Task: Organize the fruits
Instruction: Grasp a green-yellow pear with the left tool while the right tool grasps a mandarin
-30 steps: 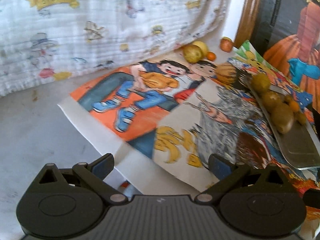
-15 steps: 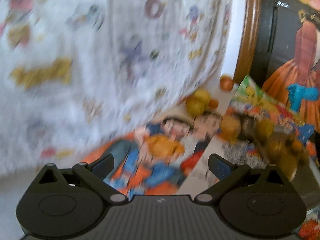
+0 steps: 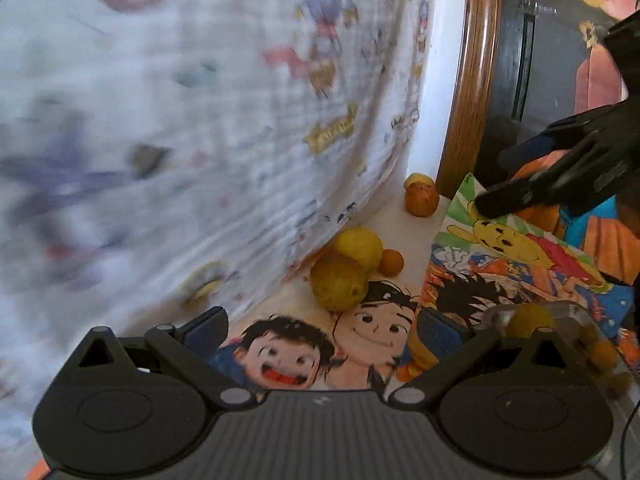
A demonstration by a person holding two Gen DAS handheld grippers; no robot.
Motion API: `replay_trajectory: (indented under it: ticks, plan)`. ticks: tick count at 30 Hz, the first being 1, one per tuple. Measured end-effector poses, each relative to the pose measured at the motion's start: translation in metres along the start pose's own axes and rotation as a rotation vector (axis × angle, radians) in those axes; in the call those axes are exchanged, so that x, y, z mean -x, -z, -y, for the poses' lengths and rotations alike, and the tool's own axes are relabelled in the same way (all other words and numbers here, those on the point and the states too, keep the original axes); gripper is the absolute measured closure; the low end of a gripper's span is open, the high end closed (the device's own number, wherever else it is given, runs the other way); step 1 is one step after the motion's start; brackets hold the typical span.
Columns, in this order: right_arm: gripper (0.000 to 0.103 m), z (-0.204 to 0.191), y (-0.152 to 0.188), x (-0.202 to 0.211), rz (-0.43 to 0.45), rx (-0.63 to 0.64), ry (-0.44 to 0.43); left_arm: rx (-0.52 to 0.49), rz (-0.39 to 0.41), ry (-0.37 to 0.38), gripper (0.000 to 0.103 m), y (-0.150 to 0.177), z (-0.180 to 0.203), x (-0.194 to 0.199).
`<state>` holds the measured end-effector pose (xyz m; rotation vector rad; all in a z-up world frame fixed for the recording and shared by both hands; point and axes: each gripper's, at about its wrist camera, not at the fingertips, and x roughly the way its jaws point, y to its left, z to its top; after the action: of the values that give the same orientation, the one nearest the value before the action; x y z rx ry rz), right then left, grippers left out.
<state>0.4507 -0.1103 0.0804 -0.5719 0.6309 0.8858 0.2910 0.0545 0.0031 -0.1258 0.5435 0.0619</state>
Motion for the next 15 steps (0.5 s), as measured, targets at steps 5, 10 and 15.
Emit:
replay_trajectory:
  ticks: [5,10,15]
  plan:
    - [0.021,0.015,0.018,-0.055,-0.045,0.048,-0.023,-0.003,-0.014,0.01,0.001,-0.001,0.005,-0.045]
    - [0.034,0.019,0.031,-0.096,-0.092,0.069,-0.037,0.023,-0.017,0.001,0.004,0.0,0.006,-0.076]
    - [0.045,0.026,0.035,-0.118,-0.084,0.048,-0.056,0.016,-0.04,-0.03,0.015,0.002,0.014,-0.099]
